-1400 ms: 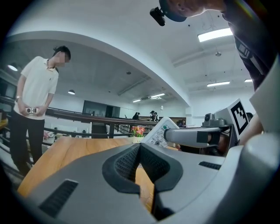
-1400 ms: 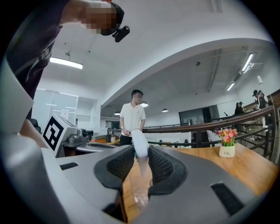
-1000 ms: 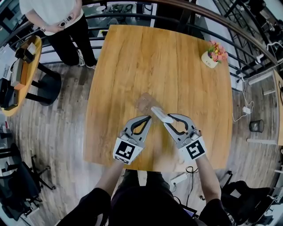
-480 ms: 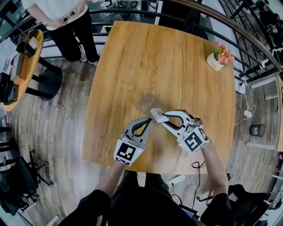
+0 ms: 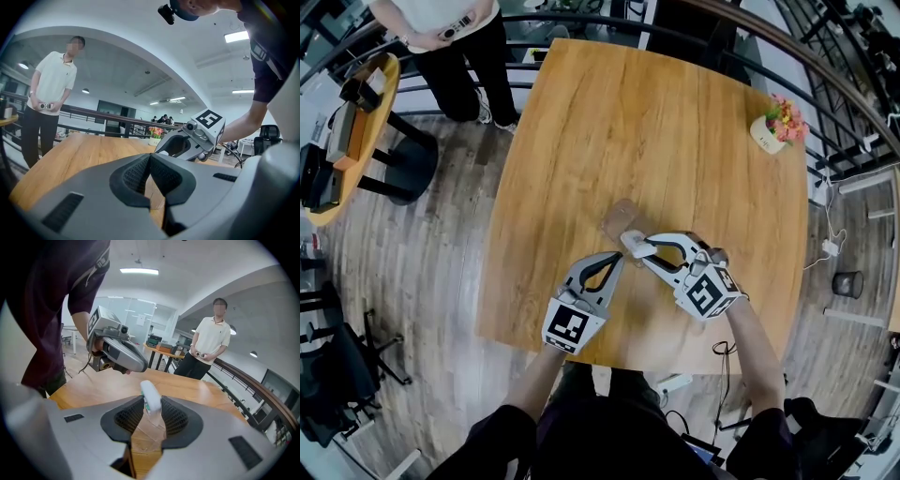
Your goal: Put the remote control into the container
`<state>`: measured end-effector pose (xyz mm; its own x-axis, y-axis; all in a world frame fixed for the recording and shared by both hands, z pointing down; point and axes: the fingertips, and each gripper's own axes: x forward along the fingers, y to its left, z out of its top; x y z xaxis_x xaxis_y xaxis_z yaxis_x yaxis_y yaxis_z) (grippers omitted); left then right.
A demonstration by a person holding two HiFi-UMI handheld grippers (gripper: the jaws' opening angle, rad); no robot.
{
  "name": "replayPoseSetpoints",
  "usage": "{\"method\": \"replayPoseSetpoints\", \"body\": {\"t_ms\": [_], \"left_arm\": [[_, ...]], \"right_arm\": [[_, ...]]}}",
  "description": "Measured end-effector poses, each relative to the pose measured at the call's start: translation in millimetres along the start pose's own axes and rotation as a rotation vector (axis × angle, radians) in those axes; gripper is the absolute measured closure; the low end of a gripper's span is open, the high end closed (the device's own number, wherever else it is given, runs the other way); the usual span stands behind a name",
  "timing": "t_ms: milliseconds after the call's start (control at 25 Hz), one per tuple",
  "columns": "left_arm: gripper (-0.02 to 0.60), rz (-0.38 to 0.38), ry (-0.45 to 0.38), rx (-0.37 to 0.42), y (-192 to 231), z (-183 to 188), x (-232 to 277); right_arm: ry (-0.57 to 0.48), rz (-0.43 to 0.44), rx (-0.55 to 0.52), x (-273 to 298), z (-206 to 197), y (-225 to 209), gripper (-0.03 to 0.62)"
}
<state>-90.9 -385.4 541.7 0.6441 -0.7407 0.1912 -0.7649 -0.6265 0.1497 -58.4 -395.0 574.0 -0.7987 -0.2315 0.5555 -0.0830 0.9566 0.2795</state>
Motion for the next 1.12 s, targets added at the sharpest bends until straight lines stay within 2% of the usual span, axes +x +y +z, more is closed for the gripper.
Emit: {"method": "replayPoseSetpoints", "body": {"t_ms": [120,280,440,600,800,1000,1120], "left_arm": [[0.569,0.007,-0.029,-0.003,2.1,0.8,0.4],[0.569,-0.003,0.027,-0.008,-1.5,-4.3,0.3],[0.569,-0.006,0.025,-0.007,-4.2,-4.4,1.2],[0.569,-0.004,0.018,0.001,-6.5,2.6,-1.2],[0.569,-0.003,-0.006,0.027,-14.9,24.2,-8.5],[0.569,-0.003,-0.043,0.063,-29.7,52.4,-20.6],[0.569,-0.017,-0.066,0.087,-45.0,68.4,-25.1]], "right_arm": [[-0.006,-0.002,0.026,-1.0,-0.2,-1.9,0.476],[-0.01,-0.015,0.032,-4.4,0.3,-5.1,0.474],[-0.015,-0.03,0.042,-7.8,-0.4,-3.5,0.474],[-0.043,-0.077,0.097,-16.5,4.9,-2.9,0.474],[-0.105,-0.177,0.213,-39.0,25.6,-2.1,0.474],[-0.245,-0.325,0.412,-66.5,56.4,5.7,0.476],[-0.329,-0.409,0.491,-85.6,69.3,10.6,0.495]]}}
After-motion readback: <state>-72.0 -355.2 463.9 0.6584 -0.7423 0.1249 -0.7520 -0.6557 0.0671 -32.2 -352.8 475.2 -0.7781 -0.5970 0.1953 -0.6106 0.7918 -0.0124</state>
